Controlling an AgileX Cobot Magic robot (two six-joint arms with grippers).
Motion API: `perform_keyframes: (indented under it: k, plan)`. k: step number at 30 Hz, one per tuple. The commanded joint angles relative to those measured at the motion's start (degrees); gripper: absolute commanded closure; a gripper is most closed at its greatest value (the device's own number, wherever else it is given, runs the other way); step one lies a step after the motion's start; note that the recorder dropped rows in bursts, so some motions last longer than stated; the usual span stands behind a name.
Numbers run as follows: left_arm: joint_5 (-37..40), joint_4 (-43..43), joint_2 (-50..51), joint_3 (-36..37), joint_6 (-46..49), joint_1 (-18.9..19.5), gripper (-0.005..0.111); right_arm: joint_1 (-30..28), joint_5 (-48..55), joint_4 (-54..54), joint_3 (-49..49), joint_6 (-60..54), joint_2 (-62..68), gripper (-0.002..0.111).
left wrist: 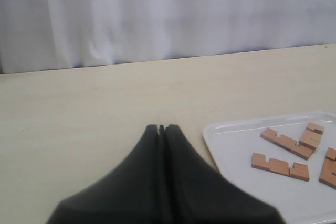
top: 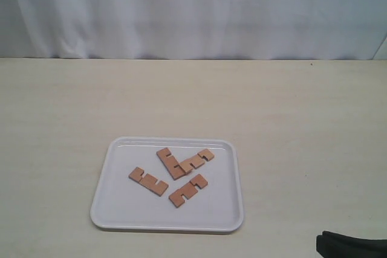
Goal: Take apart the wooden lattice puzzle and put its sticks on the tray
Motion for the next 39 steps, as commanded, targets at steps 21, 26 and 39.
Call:
perform_keyframes:
  k: [21, 26, 39]
  plan:
    - [-0.64, -0.03, -0.19, 0.13, -0.18, -0.01, 0.107, -28.33, 9.69, -6.03, 0.16, -5.91, -27.11, 0.104]
    - [-0.64, -0.03, -0.19, 0.13, -0.18, -0.01, 0.107, -32.16, 8.55, -8.18, 0.16, -6.01, -27.11, 0.104]
    - [-0.64, -0.03, -0.19, 0.13, -0.18, -0.01, 0.107, -33.64, 7.82, -10.63, 0.16, -7.23, -27.11, 0.104]
